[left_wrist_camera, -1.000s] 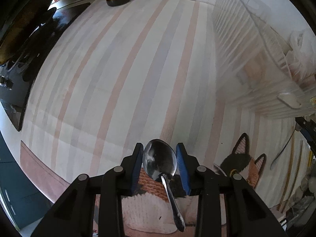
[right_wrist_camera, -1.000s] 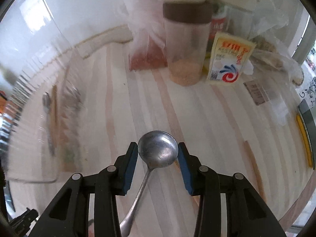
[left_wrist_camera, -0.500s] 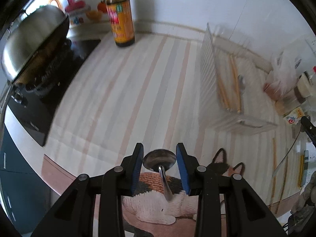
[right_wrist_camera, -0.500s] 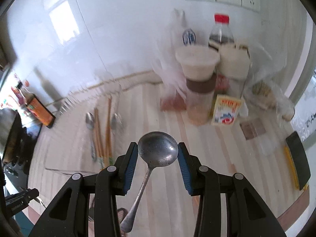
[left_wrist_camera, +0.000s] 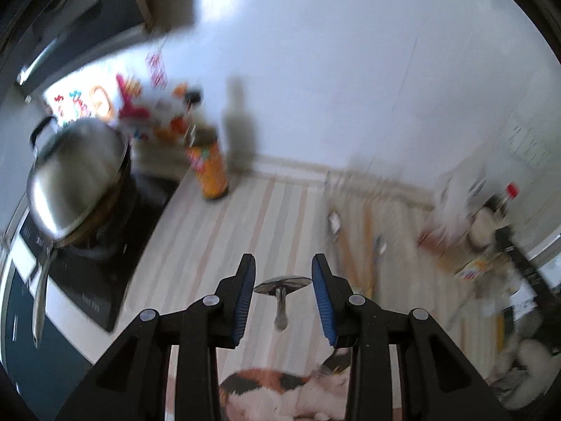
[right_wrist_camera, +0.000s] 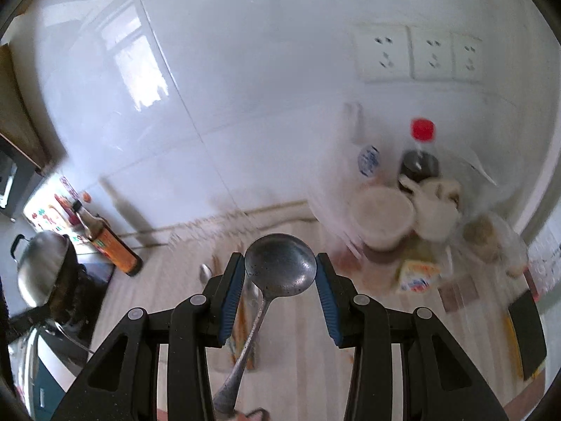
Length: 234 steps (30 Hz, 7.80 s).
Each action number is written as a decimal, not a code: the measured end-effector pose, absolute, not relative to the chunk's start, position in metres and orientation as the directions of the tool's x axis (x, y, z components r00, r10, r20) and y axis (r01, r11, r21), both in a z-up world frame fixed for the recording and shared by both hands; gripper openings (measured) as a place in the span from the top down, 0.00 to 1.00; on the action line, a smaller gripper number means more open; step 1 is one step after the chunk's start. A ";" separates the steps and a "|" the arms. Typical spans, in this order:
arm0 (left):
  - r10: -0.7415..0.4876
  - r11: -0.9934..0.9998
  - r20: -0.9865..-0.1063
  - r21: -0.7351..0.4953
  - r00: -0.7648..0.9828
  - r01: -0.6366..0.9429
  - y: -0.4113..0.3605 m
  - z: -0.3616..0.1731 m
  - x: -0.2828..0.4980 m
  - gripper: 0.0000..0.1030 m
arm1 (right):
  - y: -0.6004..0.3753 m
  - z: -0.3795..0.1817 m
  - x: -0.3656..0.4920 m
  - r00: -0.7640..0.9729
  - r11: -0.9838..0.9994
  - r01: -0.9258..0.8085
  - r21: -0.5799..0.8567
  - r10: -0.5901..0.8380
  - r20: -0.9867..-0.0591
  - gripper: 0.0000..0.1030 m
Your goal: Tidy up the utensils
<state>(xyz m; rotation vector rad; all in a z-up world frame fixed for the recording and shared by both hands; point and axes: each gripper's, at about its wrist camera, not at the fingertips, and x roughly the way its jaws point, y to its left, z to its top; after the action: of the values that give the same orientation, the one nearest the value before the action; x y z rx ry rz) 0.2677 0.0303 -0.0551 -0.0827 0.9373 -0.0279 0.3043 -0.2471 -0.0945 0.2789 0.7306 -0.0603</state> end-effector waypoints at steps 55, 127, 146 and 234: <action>0.078 0.963 -0.939 0.157 0.334 0.218 0.013 -0.311 0.333 0.16 | -0.270 -0.221 0.250 0.413 0.920 0.378 0.098 -0.073 -0.908 0.78; 0.138 0.974 -0.942 0.073 0.306 -0.217 0.062 -0.284 0.298 0.52 | -0.290 -0.289 0.426 0.374 0.972 0.234 0.023 -0.068 -0.925 0.40; 0.164 0.980 -0.951 0.126 0.263 -0.155 0.065 -0.304 0.301 0.52 | -0.261 -0.299 0.385 0.293 0.995 0.104 -0.010 -0.040 -0.955 0.96; 0.041 0.999 -0.920 0.037 0.391 -0.017 0.065 -0.203 0.312 0.99 | -0.258 -0.215 0.280 0.414 0.959 0.250 0.131 0.017 -0.910 0.99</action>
<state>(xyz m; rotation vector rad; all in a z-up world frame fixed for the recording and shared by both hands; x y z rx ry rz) 0.3121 0.0651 -0.2035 0.0229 1.1690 0.0372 0.2804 -0.2576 -0.2151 0.2634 1.1386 -0.1490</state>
